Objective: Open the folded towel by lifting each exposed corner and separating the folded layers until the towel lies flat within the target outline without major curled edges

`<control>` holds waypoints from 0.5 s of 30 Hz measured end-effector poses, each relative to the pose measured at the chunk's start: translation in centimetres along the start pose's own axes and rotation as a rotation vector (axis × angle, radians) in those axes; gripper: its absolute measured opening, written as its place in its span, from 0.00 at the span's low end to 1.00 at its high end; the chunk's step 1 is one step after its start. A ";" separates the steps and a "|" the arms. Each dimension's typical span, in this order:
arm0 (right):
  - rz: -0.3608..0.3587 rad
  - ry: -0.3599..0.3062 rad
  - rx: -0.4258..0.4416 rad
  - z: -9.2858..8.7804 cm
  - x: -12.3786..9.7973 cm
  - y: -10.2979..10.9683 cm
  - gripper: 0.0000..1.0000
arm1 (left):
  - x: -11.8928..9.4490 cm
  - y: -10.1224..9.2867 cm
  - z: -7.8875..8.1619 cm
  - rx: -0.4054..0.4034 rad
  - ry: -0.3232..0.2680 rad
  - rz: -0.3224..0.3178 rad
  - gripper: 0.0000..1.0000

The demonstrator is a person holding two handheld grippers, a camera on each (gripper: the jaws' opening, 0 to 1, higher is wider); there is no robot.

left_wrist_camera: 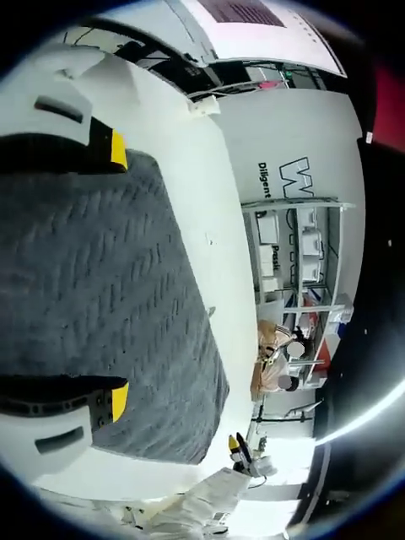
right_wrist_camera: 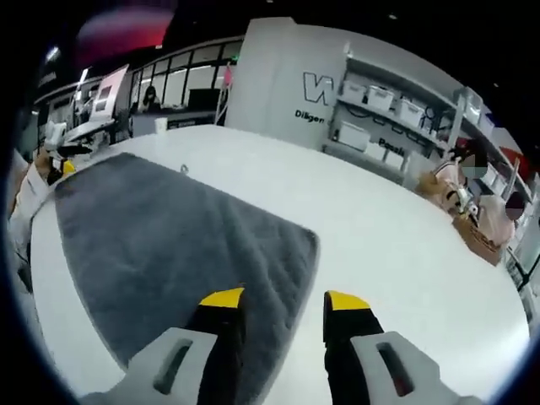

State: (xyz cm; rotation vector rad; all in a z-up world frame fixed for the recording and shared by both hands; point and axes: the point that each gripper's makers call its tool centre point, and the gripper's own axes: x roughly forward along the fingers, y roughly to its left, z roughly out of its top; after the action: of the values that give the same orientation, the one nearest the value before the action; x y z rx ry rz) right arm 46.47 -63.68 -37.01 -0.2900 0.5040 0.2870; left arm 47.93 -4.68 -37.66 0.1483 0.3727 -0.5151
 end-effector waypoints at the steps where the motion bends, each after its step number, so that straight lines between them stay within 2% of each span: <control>1: -0.003 -0.011 0.005 0.4 0.3 0.0 0.29 | 0.2 0.1 0.2 0.000 0.000 0.000 0.98; 2: -0.008 -0.020 0.011 0.8 0.7 -0.2 0.29 | 0.4 0.3 0.3 -0.001 0.000 0.001 0.98; 3: -0.013 -0.029 0.017 1.3 1.1 -0.4 0.28 | 1.4 1.1 1.0 -0.017 -0.008 0.009 0.98; 8: -0.055 -0.041 0.035 2.9 3.2 -2.0 0.26 | 3.9 3.2 1.7 -0.060 -0.006 0.035 0.98; 10: -0.076 -0.040 0.037 3.2 4.1 -2.8 0.24 | 4.8 4.0 1.6 -0.074 -0.001 0.051 0.97; 15: -0.119 -0.029 0.071 3.4 6.6 -4.5 0.22 | 6.7 4.4 0.8 -0.065 0.033 0.047 0.98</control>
State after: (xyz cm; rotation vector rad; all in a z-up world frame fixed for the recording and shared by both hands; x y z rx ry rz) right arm 55.02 -65.31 -36.63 -0.2451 0.4649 0.1568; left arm 55.82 -4.06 -39.30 0.1027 0.4173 -0.4542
